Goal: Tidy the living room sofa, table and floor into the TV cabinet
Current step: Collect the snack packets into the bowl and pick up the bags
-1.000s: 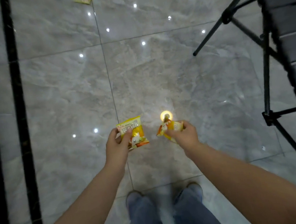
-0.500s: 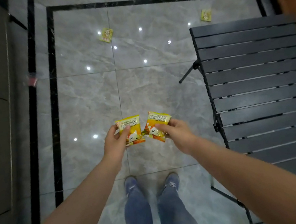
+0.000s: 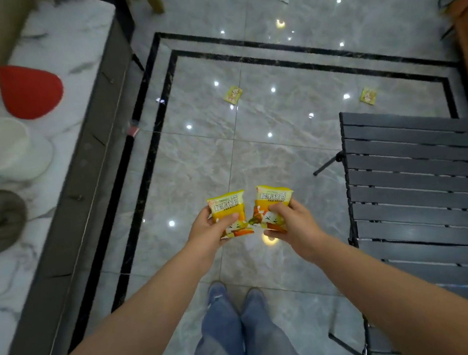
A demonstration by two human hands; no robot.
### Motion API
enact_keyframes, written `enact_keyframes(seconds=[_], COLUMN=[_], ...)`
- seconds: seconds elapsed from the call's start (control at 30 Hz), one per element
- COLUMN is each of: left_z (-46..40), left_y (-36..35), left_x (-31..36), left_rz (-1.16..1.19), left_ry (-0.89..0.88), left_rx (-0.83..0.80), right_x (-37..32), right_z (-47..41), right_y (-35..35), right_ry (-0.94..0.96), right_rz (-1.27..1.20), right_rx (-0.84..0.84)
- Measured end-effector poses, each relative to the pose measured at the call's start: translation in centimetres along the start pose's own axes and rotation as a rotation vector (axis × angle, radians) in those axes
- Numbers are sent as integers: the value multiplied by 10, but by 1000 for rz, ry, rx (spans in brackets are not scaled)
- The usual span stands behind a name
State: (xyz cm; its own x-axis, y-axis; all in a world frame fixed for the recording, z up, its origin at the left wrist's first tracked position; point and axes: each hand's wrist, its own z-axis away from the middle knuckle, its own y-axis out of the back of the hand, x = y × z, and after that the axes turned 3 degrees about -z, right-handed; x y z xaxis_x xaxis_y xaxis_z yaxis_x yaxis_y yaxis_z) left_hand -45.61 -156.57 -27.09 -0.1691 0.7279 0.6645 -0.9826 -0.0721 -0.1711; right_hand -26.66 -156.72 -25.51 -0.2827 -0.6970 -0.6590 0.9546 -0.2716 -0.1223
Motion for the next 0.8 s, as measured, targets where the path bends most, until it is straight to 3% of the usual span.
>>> enact_keyframes(seconds=[0.53, 0.8], left_z=[148, 183], left_y=[125, 229], left_x=[-22, -45], left_rz=[316, 428], left_ry=[-156, -201], left_rx=[357, 538], right_x=[25, 68], right_z=[79, 103], right_y=[-153, -272], right_ry=[30, -8], right_rz=[582, 699], right_rx=[-429, -479])
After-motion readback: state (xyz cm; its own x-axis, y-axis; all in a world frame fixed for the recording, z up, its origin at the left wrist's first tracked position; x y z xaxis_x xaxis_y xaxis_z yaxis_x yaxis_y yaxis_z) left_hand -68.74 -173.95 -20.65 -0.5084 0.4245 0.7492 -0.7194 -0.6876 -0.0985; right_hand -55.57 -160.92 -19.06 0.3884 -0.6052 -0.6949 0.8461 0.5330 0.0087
